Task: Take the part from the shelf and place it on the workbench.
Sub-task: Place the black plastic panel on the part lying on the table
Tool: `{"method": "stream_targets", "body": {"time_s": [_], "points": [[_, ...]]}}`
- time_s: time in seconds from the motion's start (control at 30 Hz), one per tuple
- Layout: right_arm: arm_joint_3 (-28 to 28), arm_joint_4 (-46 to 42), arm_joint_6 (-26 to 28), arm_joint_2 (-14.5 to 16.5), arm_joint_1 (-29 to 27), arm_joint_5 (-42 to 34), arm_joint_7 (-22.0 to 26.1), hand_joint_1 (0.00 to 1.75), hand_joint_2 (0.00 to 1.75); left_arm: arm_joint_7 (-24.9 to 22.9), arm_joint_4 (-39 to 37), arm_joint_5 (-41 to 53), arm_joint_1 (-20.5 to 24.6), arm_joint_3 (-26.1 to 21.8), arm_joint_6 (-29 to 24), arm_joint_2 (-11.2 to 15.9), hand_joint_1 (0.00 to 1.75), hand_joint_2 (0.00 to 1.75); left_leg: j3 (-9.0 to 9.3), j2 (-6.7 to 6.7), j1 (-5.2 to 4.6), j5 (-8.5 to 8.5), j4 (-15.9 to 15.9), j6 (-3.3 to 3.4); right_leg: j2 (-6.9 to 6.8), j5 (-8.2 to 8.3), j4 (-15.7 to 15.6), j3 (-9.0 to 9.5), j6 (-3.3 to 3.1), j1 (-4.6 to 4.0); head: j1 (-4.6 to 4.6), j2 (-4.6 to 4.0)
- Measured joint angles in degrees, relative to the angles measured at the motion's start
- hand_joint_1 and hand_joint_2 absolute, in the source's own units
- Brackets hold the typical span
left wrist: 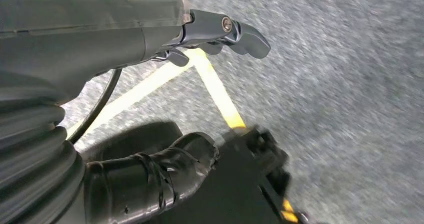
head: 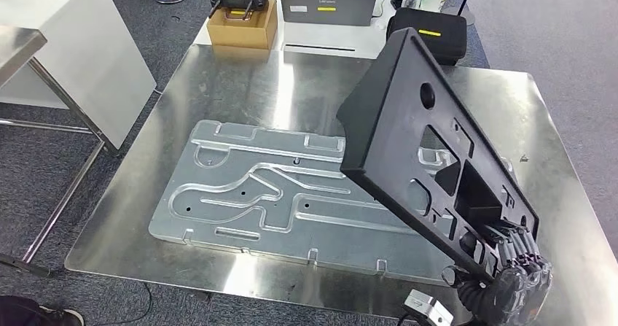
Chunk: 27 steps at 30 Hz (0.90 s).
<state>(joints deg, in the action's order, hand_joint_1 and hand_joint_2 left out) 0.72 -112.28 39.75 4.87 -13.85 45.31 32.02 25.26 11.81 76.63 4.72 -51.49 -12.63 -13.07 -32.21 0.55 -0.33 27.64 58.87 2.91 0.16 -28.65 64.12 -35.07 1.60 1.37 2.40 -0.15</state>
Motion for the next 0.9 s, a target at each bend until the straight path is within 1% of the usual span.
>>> {"method": "stream_targets", "body": {"time_s": [0.03, 0.07, 0.1, 0.17, 0.2, 0.23, 0.27, 0.33, 0.37, 0.4, 0.43, 0.5, 0.53, 0.57, 0.63, 0.67, 0.7, 0.73, 0.77, 0.83, 0.87, 0.9], "points": [[-0.28, 0.14, -0.01, -0.14, 0.22, 0.37, -0.18, 1.67, 1.75, 0.46, -0.01, 0.01, 0.06, 0.03, 0.58, 0.0, 0.0, 1.75, 0.03, 0.03, -0.04, 0.26, 0.15, -0.28, 0.04, 0.82, -2.22, 0.83, -0.22, -0.13, 0.0, 0.0], [-0.55, 0.28, -0.01, -0.3, 0.41, 0.68, -0.4, 1.66, 1.75, 0.78, -0.01, 0.01, 0.13, 0.05, 1.02, 0.0, 0.0, 1.31, -0.08, 0.05, -0.08, 0.41, 0.24, -0.6, 0.09, 0.79, -3.24, 1.15, -0.46, -0.31, -0.01, 0.0], [-0.84, 0.45, -0.02, -0.44, 0.56, 1.12, -0.69, 1.66, 1.75, 0.96, -0.01, 0.01, 0.2, 0.06, 1.31, 0.01, 0.0, 0.87, -0.12, 0.06, -0.1, 0.45, 0.27, -0.89, 0.14, 0.62, -3.56, 1.14, -0.73, -0.5, -0.03, 0.0], [-1.43, 0.91, -0.02, -0.74, 1.04, 3.06, -1.59, 1.65, 1.75, 0.97, -0.01, 0.03, 0.23, 0.08, 1.44, 0.02, 0.0, 0.0, -0.15, 0.04, 0.01, 0.67, 0.23, -1.48, 0.19, 0.55, -4.01, 1.26, -1.34, -0.42, -0.04, 0.0], [-1.7, 1.19, -0.02, -0.87, 1.45, 4.62, -2.08, 1.66, 1.75, 0.81, -0.01, 0.1, 0.24, 0.08, 1.33, 0.03, 0.0, 0.0, -0.29, -0.01, 0.06, 1.18, 0.78, -1.76, 0.17, 0.61, -4.26, 1.46, -1.68, -0.3, -0.04, 0.0], [-1.95, 1.46, -0.02, -0.98, 2.02, 6.67, -2.56, 1.66, 1.75, 0.51, -0.01, 0.24, 0.27, 0.1, 1.14, 0.04, 0.0, 0.0, -0.89, -0.06, 0.1, 2.18, 2.29, -2.01, 0.11, 0.66, -4.52, 1.67, -2.01, -0.17, -0.05, 0.0], [-2.13, 1.76, -0.02, -1.05, 2.7, 9.39, -3.03, 1.65, 1.75, 0.08, -0.01, 0.51, 0.3, 0.15, 0.95, 0.04, 0.0, 0.0, -2.09, -0.11, 0.19, 3.69, 5.0, -2.22, 0.02, 0.66, -4.68, 1.89, -2.28, -0.15, -0.06, 0.0], [-2.33, 2.47, -0.02, -1.14, 4.33, 16.36, -4.12, 1.64, 1.75, -0.9, -0.01, 1.25, 0.34, 0.47, 0.7, 0.04, 0.0, 0.0, -5.74, -0.14, 0.35, 6.76, 12.43, -2.5, -0.11, 0.51, -4.73, 2.11, -2.59, -0.25, -0.05, 0.0], [-2.34, 2.92, -0.02, -1.17, 5.19, 20.27, -4.9, 1.64, 1.75, -1.36, -0.01, 1.64, 0.37, 0.72, 0.64, 0.04, 0.0, 0.0, -7.24, -0.14, 0.45, 7.36, 15.12, -2.61, -0.13, 0.45, -4.71, 2.19, -2.66, -0.31, -0.05, 0.0], [-2.39, 3.39, -0.02, -1.26, 6.05, 23.92, -5.89, 1.65, 1.75, -1.74, -0.01, 1.96, 0.42, 0.98, 0.62, 0.04, 0.0, 0.0, -7.87, -0.15, 0.53, 6.82, 15.87, -2.67, -0.14, 0.37, -4.7, 2.31, -2.69, -0.34, -0.05, 0.0], [-2.56, 3.91, -0.02, -1.51, 6.98, 27.29, -7.33, 1.65, 1.75, -2.04, -0.01, 2.22, 0.5, 1.22, 0.6, 0.04, 0.0, 0.0, -7.37, -0.16, 0.59, 5.19, 14.26, -2.65, -0.13, 0.28, -4.68, 2.46, -2.67, -0.35, -0.06, 0.0], [-3.51, 5.38, -0.02, -2.68, 9.41, 33.78, -11.77, 1.65, 1.75, -2.56, -0.01, 2.7, 0.79, 1.66, 0.57, 0.04, 0.0, 0.0, -4.37, -0.23, 0.64, 0.95, 7.12, -2.43, -0.07, 0.02, -4.63, 2.83, -2.45, -0.39, -0.05, 0.0], [-4.41, 6.36, -0.02, -3.59, 10.88, 36.33, -14.48, 1.65, 1.75, -2.79, -0.01, 2.92, 1.01, 1.89, 0.53, 0.03, 0.0, 0.0, -2.94, -0.24, 0.59, -0.34, 3.76, -2.26, -0.02, -0.1, -4.52, 2.87, -2.25, -0.5, -0.05, 0.0], [-5.52, 7.47, -0.02, -4.56, 12.36, 38.05, -17.08, 1.65, 1.75, -3.01, -0.01, 3.09, 1.23, 2.12, 0.49, 0.01, 0.0, 0.0, -2.1, -0.23, 0.53, -0.9, 1.69, -2.1, 0.02, -0.14, -4.48, 2.83, -1.99, -0.59, -0.02, 0.0], [-8.53, 10.19, -0.02, -6.45, 15.39, 39.49, -21.84, 1.65, 1.75, -3.43, -0.01, 3.34, 1.54, 2.6, 0.4, -0.03, 0.0, 0.0, -1.77, -0.16, 0.4, -0.83, 0.55, -1.76, 0.05, -0.04, -4.53, 2.66, -1.42, -0.72, 0.0, 0.0], [-10.33, 11.74, -0.02, -7.48, 16.96, 39.64, -24.03, 1.65, 1.75, -3.64, -0.01, 3.42, 1.63, 2.8, 0.37, -0.05, 0.0, 0.0, -1.72, -0.18, 0.47, -0.99, 0.38, -1.43, 0.04, -0.09, -4.56, 2.61, -1.1, -0.65, 0.0, 0.0], [-12.17, 13.34, -0.03, -8.58, 18.52, 39.73, -26.09, 1.66, 1.75, -3.82, -0.01, 3.51, 1.72, 2.97, 0.35, -0.08, 0.0, 0.0, -1.59, -0.2, 0.54, -1.17, 0.09, -1.1, -0.01, -0.4, -4.2, 2.47, -0.82, -0.6, 0.0, 0.0], [-13.92, 14.85, -0.05, -9.69, 20.03, 39.78, -27.97, 1.66, 1.75, -3.98, -0.01, 3.66, 1.86, 3.15, 0.37, -0.13, 0.0, 0.0, -1.47, -0.23, 0.6, -1.34, -0.2, -0.7, -0.05, -1.21, -2.97, 1.92, -0.55, -0.55, 0.01, 0.0], [-15.62, 16.38, -0.18, -10.84, 21.52, 39.81, -29.89, 1.67, 1.75, -4.11, -0.01, 3.81, 2.02, 3.34, 0.42, -0.19, 0.0, 0.0, -1.37, -0.25, 0.67, -1.48, -0.44, -0.36, -0.1, -2.58, -0.54, 0.8, -0.33, -0.5, 0.02, 0.0], [-19.48, 19.9, -1.16, -12.76, 24.76, 39.83, -35.07, 1.68, 1.75, -4.3, -0.01, 4.05, 2.23, 3.76, 0.64, -0.28, 0.0, 0.0, -1.38, -0.24, 0.58, -1.49, -0.48, -0.04, -0.14, -5.75, 6.76, -2.8, -0.02, -0.49, 0.03, 0.0], [-22.03, 22.07, -1.99, -13.59, 26.49, 39.84, -38.44, 1.68, 1.75, -4.41, -0.01, 4.1, 2.25, 3.96, 0.76, -0.31, 0.0, 0.0, -1.37, -0.25, 0.53, -1.48, -0.47, -0.01, -0.14, -6.6, 9.86, -4.48, 0.07, -0.48, 0.03, 0.0], [-24.73, 24.22, -2.79, -14.3, 28.15, 39.84, -41.59, 1.68, 1.75, -4.51, -0.01, 4.12, 2.27, 4.13, 0.85, -0.32, 0.0, 0.0, -1.32, -0.25, 0.5, -1.46, -0.45, 0.01, -0.14, -6.31, 11.14, -5.32, 0.09, -0.47, 0.03, 0.0]]}}
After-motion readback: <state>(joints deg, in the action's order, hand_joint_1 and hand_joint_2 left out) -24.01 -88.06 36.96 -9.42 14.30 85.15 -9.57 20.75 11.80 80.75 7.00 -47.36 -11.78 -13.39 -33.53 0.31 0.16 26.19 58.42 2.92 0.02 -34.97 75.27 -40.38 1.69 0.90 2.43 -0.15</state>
